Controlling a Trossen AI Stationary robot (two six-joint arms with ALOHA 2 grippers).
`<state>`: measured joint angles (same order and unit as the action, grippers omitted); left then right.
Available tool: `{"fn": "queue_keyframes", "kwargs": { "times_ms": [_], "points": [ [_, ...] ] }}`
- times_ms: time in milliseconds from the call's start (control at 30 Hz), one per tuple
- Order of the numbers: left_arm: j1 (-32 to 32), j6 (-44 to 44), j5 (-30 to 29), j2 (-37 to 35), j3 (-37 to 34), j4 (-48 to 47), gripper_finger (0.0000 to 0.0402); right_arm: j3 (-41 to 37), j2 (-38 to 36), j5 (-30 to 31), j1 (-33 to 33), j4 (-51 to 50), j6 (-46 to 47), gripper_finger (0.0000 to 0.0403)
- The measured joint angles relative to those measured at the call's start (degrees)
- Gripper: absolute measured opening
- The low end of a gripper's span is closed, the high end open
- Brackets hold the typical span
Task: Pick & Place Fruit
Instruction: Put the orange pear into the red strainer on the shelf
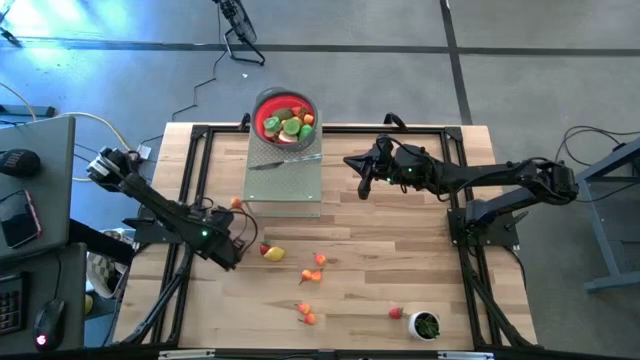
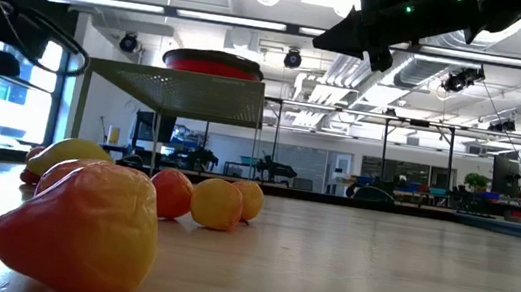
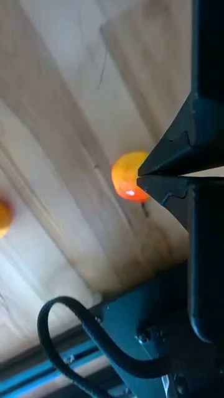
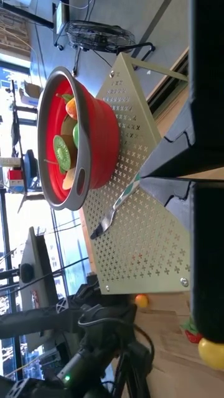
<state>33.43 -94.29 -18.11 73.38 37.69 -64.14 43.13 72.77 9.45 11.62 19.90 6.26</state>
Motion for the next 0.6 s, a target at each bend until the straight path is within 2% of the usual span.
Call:
{"fn": "queue_keyframes", "kwargs": {
  "times_ms": [300,500,600],
  "points": [
    [-0.02,-0.96,-1.51,7.73,0.00,-0.15,0.0000,0.00,0.01,0.00,0.00,-0.02,0.14,0.0002],
    [-0.01,-1.98,-2.74,7.70,1.92,-1.37,0.0000,0.00,0.02,0.00,0.00,-0.04,0.11,0.0002],
    [-0.02,-2.02,-3.96,7.46,4.50,-4.98,0.0000,0.00,0.02,0.00,0.00,-0.02,0.11,0.0002]
  ]
}}
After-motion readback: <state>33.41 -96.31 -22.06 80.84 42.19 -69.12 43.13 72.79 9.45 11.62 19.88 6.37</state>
